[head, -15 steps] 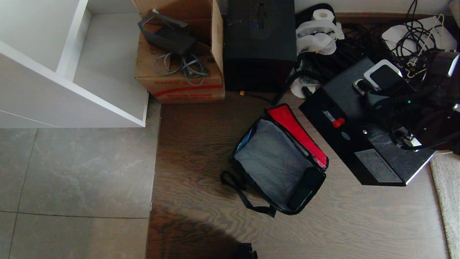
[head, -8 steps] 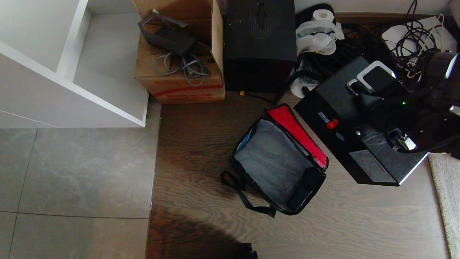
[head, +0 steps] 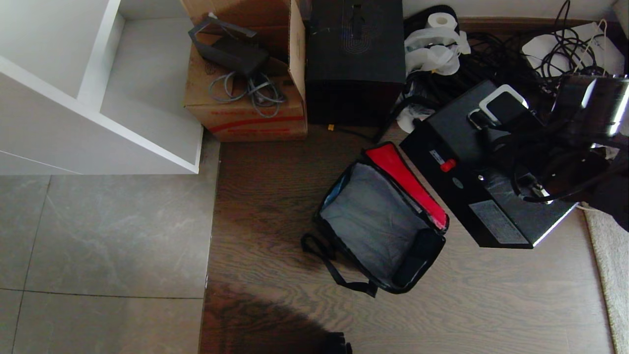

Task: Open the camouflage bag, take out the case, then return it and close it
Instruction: Place the black box back

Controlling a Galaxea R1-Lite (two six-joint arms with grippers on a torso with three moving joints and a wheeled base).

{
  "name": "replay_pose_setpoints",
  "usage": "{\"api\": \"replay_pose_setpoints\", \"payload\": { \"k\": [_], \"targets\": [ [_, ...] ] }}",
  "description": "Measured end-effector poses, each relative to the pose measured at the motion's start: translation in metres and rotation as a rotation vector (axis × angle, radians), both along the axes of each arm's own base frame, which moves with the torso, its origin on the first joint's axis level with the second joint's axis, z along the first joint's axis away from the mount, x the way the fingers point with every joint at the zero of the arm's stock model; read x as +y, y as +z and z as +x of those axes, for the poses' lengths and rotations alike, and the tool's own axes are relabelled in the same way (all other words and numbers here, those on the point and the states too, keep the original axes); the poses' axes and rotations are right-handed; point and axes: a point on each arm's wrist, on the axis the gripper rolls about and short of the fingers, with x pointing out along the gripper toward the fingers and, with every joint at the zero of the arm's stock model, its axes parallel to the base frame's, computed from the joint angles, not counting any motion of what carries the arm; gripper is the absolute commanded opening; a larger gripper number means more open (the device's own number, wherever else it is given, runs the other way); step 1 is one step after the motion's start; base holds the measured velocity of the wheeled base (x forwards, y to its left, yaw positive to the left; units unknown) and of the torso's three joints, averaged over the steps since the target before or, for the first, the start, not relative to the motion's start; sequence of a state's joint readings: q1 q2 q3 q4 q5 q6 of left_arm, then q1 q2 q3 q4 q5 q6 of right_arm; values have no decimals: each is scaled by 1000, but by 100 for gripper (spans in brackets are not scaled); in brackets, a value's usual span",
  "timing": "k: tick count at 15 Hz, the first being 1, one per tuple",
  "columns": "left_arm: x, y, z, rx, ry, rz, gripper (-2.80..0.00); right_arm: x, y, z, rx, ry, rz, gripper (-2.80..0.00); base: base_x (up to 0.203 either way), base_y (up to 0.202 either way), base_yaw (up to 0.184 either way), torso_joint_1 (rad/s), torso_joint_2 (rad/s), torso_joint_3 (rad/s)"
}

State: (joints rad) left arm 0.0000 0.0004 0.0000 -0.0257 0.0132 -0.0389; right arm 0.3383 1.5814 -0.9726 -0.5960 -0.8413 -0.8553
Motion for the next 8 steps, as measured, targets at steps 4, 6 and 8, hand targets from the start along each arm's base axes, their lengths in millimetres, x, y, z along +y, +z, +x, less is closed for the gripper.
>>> {"api": "replay_pose_setpoints", "payload": {
  "k": [4, 6, 8],
  "targets": [
    [0, 0, 0, 0, 0, 0, -280, -15, -8, 17, 26, -66, -6, -280, 0, 0, 0, 0, 0, 0],
    [0, 0, 0, 0, 0, 0, -280, -27, -15, 30, 44, -113, -9, -280, 0, 0, 0, 0, 0, 0],
    [0, 0, 0, 0, 0, 0, -280, -39, -24, 43, 69, -159, -12, -280, 0, 0, 0, 0, 0, 0]
  ]
}}
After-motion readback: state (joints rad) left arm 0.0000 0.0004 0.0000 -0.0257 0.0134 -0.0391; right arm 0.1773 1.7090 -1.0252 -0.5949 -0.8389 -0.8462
